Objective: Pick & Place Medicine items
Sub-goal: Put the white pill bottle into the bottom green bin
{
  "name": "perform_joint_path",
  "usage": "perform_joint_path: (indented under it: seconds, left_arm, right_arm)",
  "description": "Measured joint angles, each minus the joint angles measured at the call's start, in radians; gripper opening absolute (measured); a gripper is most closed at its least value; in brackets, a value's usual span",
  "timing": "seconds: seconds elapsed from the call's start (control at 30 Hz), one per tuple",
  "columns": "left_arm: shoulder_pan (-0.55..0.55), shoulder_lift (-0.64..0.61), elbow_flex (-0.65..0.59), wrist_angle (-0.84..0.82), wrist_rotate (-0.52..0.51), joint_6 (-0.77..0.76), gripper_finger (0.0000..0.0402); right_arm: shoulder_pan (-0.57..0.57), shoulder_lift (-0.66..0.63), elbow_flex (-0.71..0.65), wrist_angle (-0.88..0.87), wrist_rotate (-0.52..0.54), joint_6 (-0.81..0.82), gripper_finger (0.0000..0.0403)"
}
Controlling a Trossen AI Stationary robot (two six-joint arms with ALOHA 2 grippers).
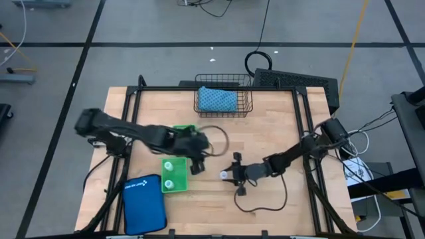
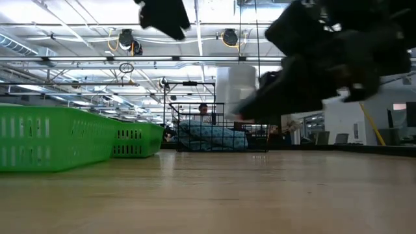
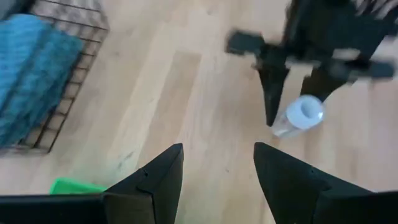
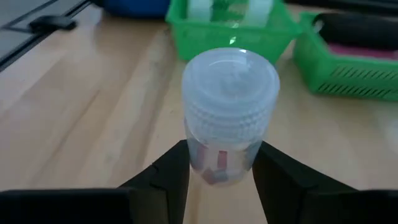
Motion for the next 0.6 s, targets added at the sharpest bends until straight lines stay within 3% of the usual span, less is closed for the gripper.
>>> perform_joint_path:
  seconds: [0.3,0.6]
  left_arm:
    - [-0.032,0.243,0.079,0.012,0.003,0.252,0.0266]
    - [-0.050,0.310,0.082,0.173,0.087,0.216,0.0315]
  right_arm:
    - [-0.052,0.000,0.023,-0.017,-0.021,-0.008,0.0144]
    - [-0.073,0.010,0.023,-0.008,-0.020,-0.009,0.0148]
